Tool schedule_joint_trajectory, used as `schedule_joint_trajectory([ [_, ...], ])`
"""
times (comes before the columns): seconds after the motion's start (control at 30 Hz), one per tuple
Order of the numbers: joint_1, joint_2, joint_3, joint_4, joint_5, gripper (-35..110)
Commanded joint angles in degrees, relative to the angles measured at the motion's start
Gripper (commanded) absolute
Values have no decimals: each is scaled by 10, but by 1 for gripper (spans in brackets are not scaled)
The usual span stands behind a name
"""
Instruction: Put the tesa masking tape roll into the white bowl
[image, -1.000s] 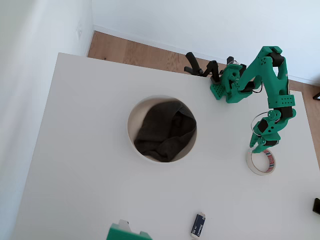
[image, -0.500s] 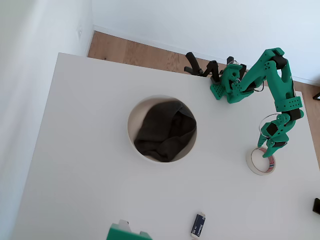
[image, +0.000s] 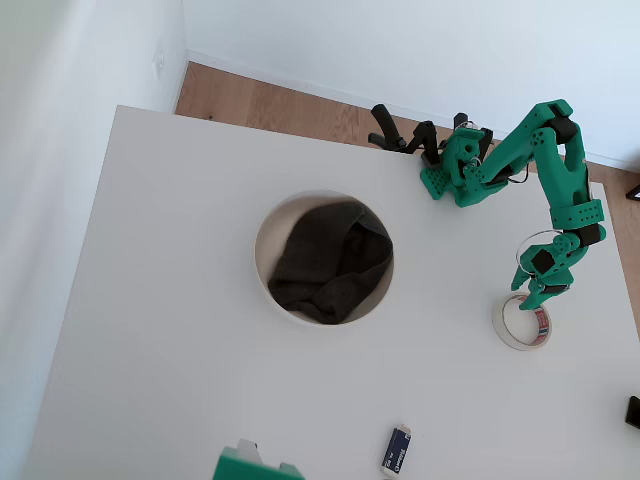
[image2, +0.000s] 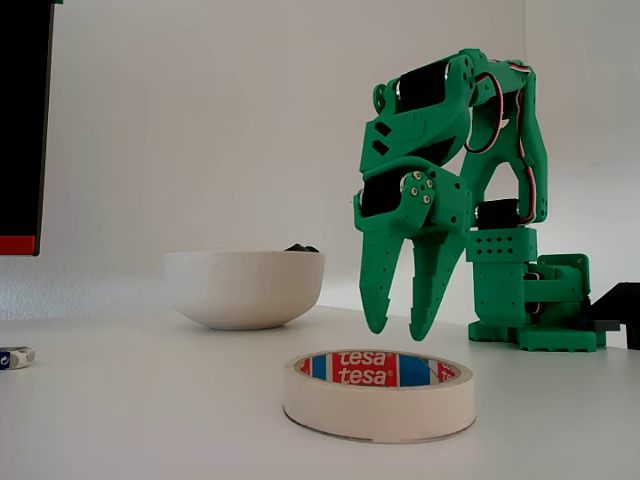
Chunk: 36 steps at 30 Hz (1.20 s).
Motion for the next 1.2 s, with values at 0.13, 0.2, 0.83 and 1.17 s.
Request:
schedule_joint_trajectory([
  [0.13,-35,-4,-35,5,25,14],
  [0.2,-39,-12,-35,1,31,14],
  [0.83,-110,-54,-37,-1,70,-8],
  [1.17,-111,-53,-35,-9,69,-8],
])
